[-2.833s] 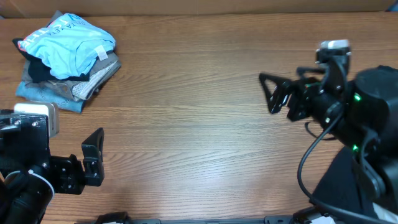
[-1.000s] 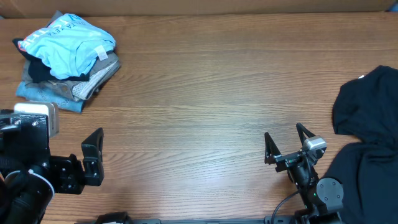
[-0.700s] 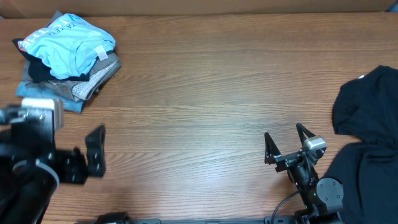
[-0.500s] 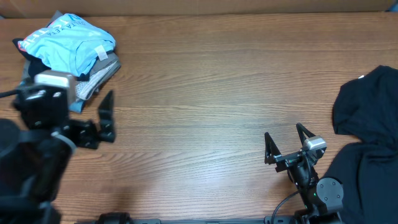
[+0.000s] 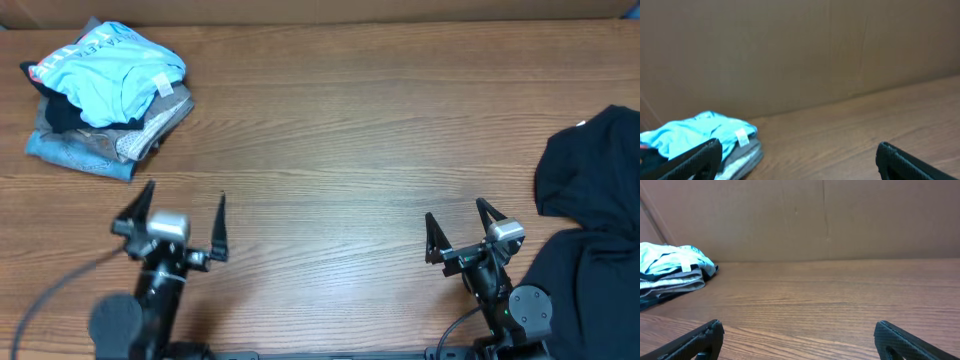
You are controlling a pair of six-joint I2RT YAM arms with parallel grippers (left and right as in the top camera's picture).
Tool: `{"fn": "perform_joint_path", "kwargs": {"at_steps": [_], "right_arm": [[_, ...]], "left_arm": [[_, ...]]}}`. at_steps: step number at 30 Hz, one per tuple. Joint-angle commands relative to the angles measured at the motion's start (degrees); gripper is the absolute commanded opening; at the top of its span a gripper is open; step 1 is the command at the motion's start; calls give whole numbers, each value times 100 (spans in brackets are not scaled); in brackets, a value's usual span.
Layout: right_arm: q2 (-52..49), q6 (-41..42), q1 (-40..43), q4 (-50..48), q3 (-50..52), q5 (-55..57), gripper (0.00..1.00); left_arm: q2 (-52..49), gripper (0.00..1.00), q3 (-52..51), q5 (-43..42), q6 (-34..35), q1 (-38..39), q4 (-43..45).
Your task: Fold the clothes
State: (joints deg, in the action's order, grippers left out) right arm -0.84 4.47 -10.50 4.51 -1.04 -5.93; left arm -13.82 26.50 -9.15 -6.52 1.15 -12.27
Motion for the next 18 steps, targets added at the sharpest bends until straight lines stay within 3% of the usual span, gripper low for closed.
{"fn": "perform_joint_path", "kwargs": {"at_steps": [1,4,12,18], "right_arm": [[52,0,24,-31,57,35,100],[52,0,24,-31,57,35,100],[52,0,24,-31,57,35,100],[52,0,24,-31,59,35,100]], "left_arm": [[940,100,-966,37,-166,37,402],[1381,100,-1499,37,-166,39,669],[1366,100,-2640,35,-162,37,1043],[1314,100,-2623,192,-164,37,852]]}}
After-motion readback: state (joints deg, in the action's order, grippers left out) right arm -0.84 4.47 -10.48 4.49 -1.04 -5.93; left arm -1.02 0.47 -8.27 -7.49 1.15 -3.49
